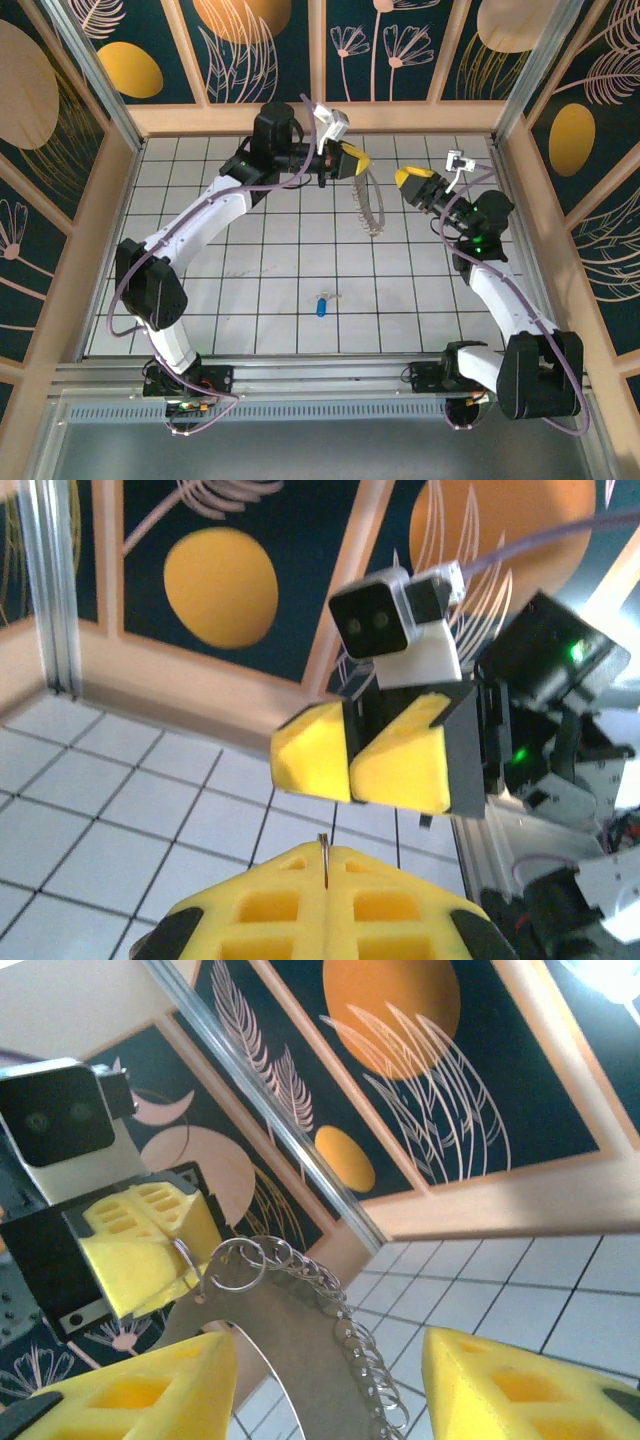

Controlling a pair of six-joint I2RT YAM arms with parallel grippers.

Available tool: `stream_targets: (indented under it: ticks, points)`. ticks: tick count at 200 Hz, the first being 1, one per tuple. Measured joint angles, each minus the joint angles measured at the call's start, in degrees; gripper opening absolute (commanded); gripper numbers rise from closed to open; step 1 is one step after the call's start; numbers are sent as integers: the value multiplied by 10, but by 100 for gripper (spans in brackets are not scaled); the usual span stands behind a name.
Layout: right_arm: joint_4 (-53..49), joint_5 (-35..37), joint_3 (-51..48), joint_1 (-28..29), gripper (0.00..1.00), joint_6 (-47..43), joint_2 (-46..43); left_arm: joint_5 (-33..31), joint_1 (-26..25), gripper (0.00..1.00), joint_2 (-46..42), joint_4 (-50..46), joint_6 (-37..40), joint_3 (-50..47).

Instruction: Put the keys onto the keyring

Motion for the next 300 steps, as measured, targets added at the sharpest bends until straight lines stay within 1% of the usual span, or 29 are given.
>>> stream_targets:
  ticks: [37,71,118,160,240,300]
  points:
    - [-23,-45,10,-2,50,-18,24,19,4,0,42,-120,79,37]
    - [-28,-89,24,-2,46,-31,36,42,6,0,69,-216,142,64]
    - [-28,-138,35,0,38,-41,69,64,6,0,90,-306,201,108]
    - [-28,-154,35,22,30,-44,85,75,6,0,91,-334,221,115]
    - [-6,-155,34,44,30,-41,87,77,6,0,100,-349,238,116]
    - [-5,-154,22,60,33,-42,100,77,6,0,106,-354,242,123]
